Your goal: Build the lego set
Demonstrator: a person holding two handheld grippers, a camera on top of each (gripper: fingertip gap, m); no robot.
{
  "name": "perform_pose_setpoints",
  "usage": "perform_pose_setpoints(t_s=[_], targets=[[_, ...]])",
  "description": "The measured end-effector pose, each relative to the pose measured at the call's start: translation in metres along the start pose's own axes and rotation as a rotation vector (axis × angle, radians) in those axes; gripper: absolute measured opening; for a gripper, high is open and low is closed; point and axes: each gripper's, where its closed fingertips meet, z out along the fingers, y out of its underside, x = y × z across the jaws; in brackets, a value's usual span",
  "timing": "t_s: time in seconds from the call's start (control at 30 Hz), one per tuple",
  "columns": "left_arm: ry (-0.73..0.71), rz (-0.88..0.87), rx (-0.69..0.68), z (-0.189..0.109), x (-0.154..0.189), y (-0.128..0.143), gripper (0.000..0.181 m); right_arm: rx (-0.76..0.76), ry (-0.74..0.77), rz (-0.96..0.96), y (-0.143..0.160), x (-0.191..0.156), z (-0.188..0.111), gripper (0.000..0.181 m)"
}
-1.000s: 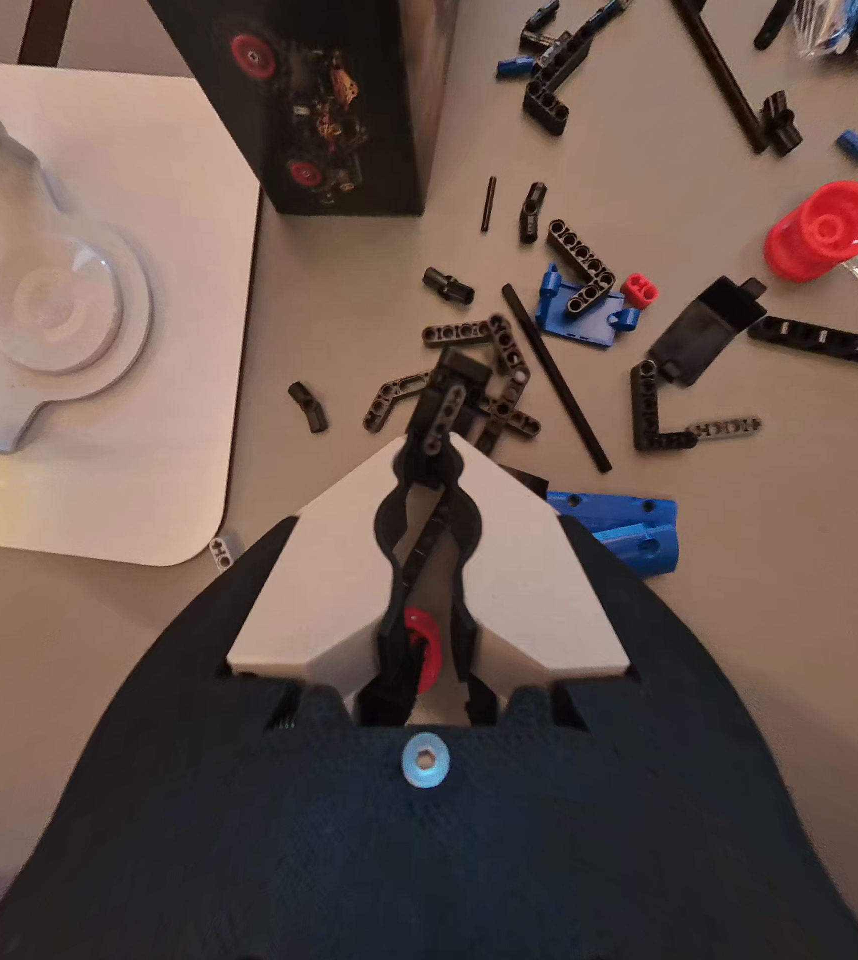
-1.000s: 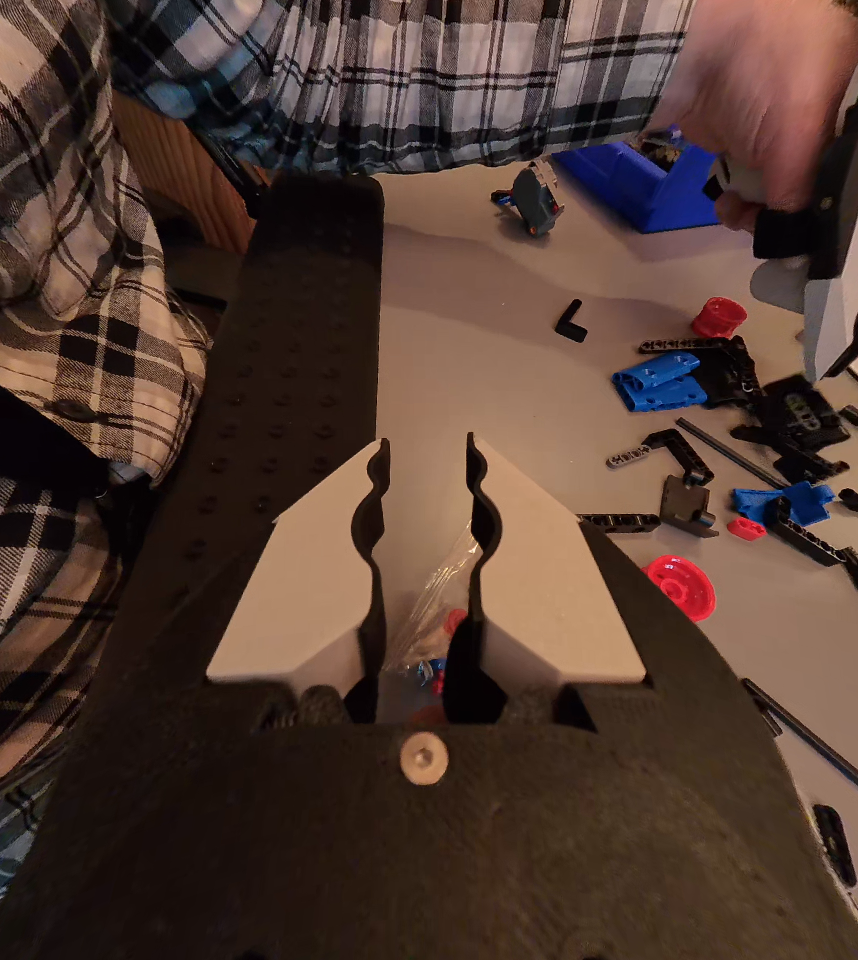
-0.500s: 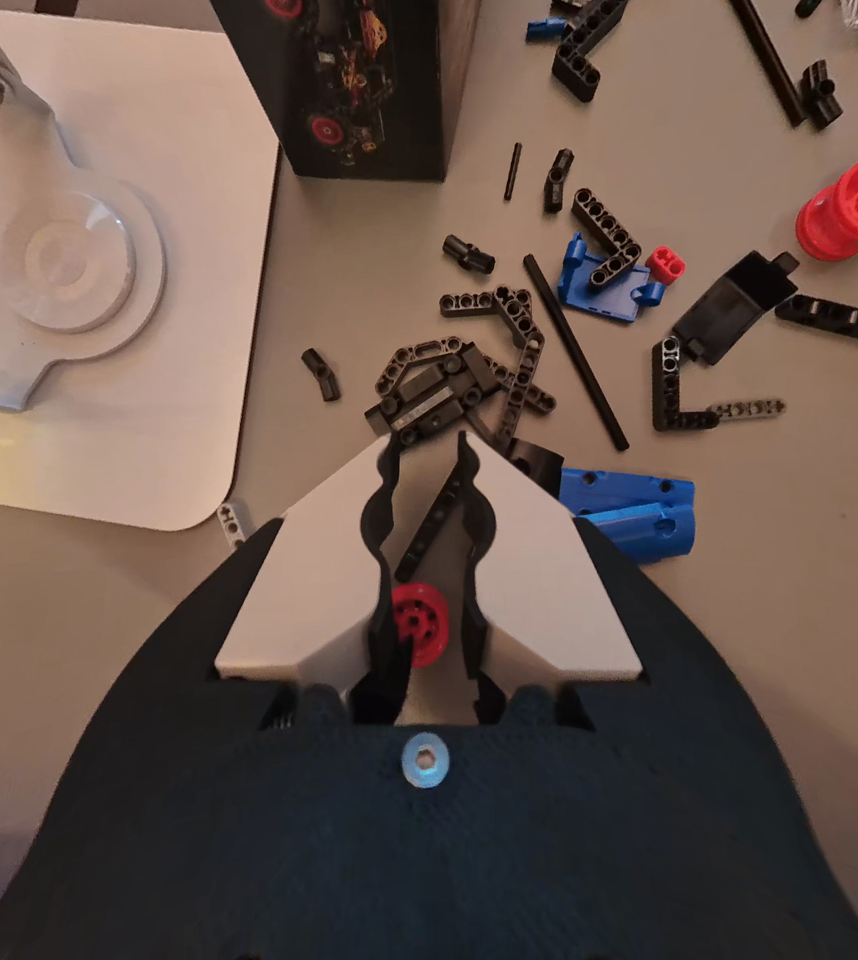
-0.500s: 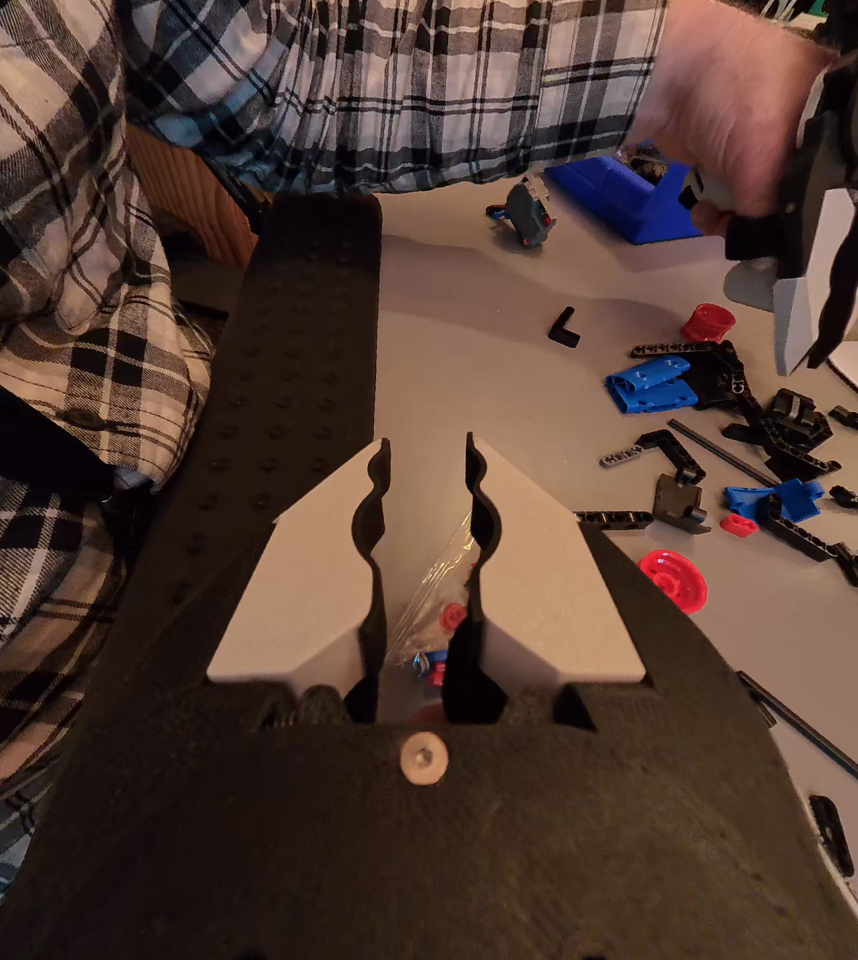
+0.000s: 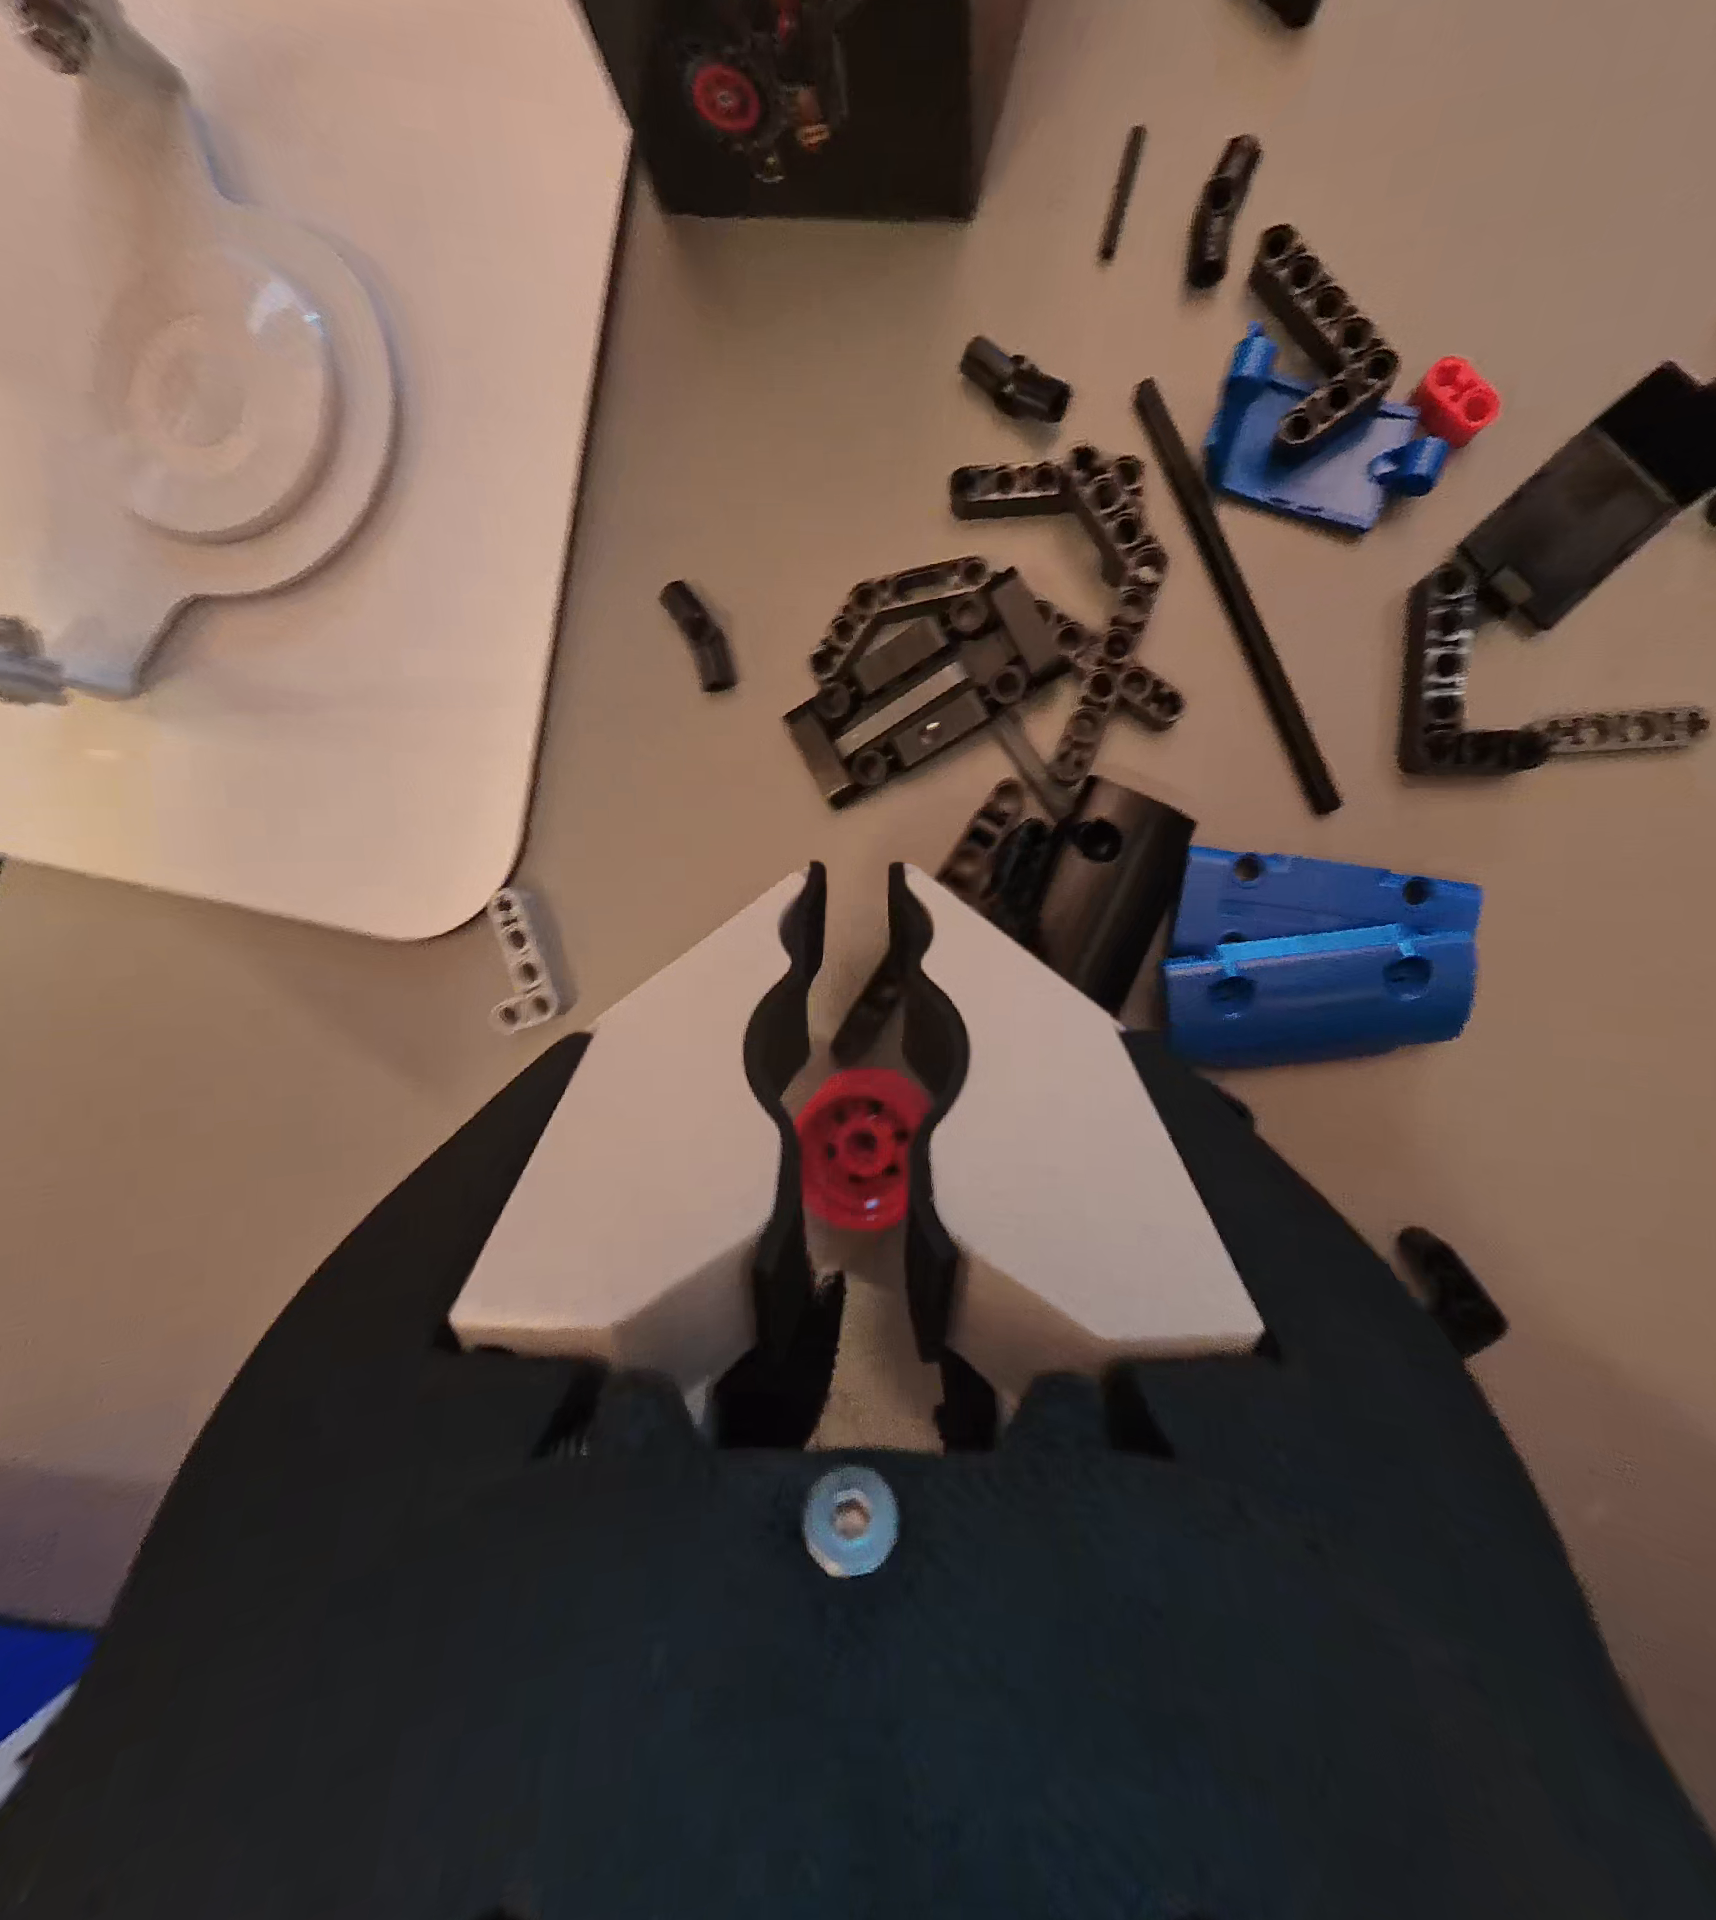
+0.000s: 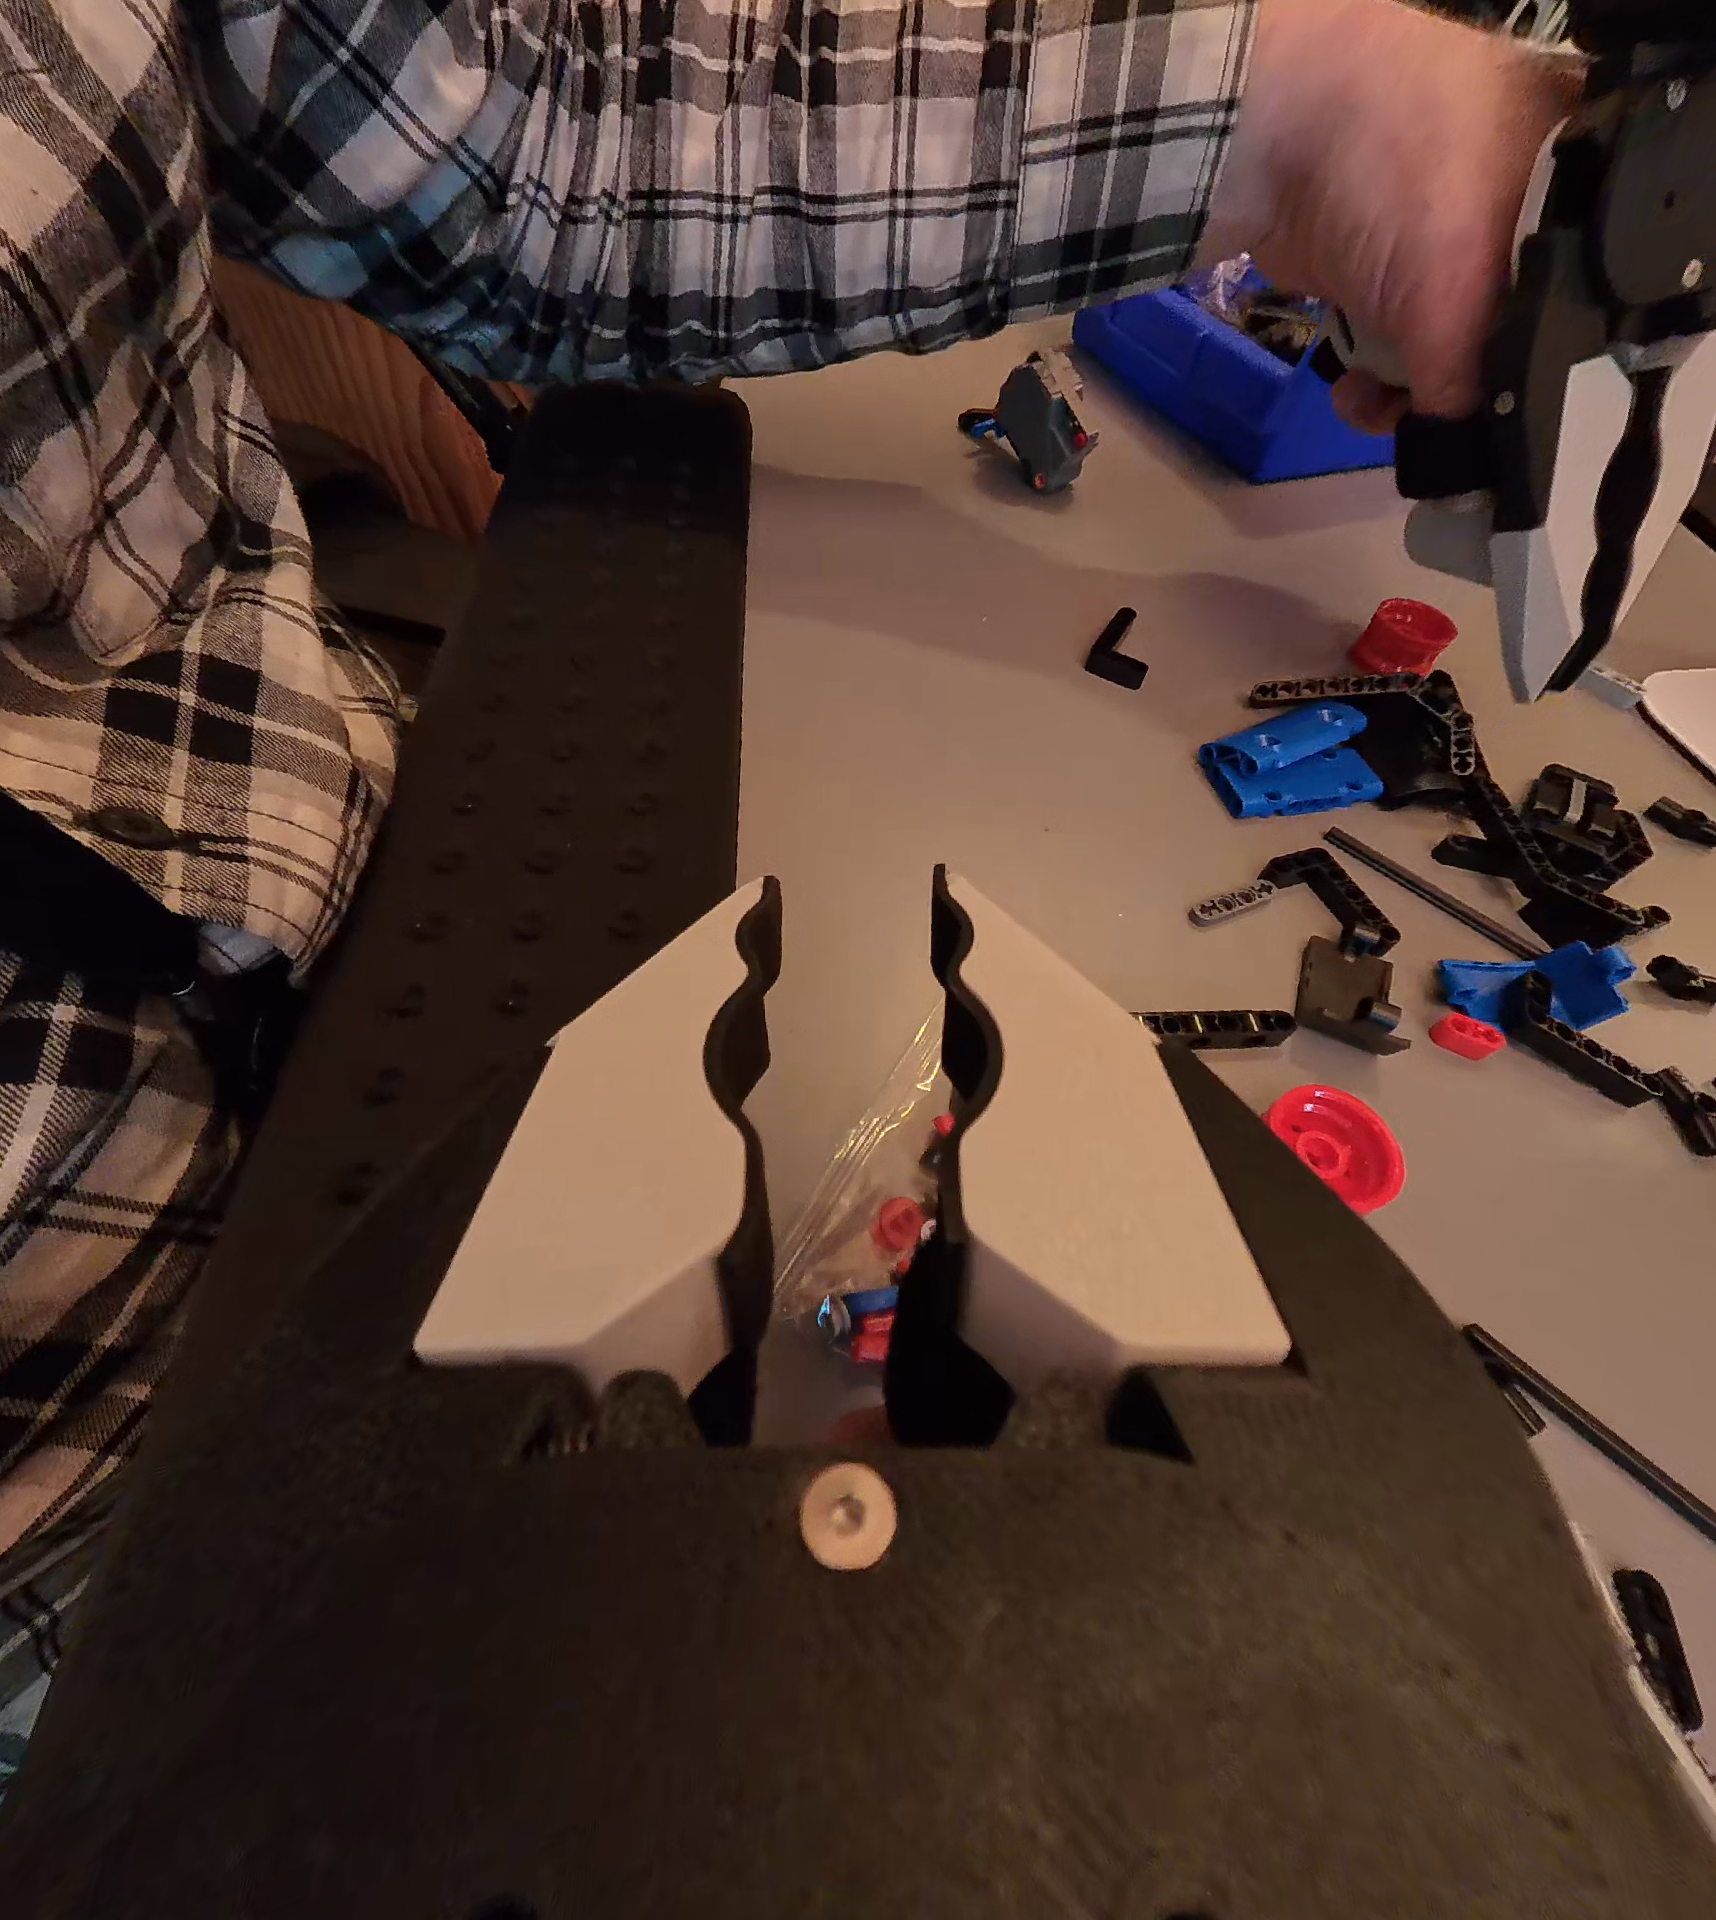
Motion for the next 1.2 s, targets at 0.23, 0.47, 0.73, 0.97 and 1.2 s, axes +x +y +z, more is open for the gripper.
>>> perform_pose_setpoints(t_s=[0.23,0.47,0.73,0.97,1.2], targets=[[-0.021,-0.041,-0.037,-0.004,-0.018,0.014,0.021,-0.006,0.003,-0.001,0.001,0.006,0.004,0.027],[0.031,0.024,-0.016,0.013,-0.002,-0.002,0.024,-0.012,0.001,0.003,0.005,0.007,0.002,0.027],[0.027,0.070,-0.019,0.033,0.001,-0.015,0.022,-0.018,0.002,0.002,0.006,-0.003,-0.005,0.027],[-0.009,0.048,-0.025,0.023,-0.012,-0.008,0.000,-0.025,-0.004,-0.003,0.005,-0.011,-0.009,0.027],[-0.006,0.072,0.035,0.000,-0.010,-0.018,0.023,-0.021,-0.005,-0.004,0.004,-0.011,-0.009,0.026]])
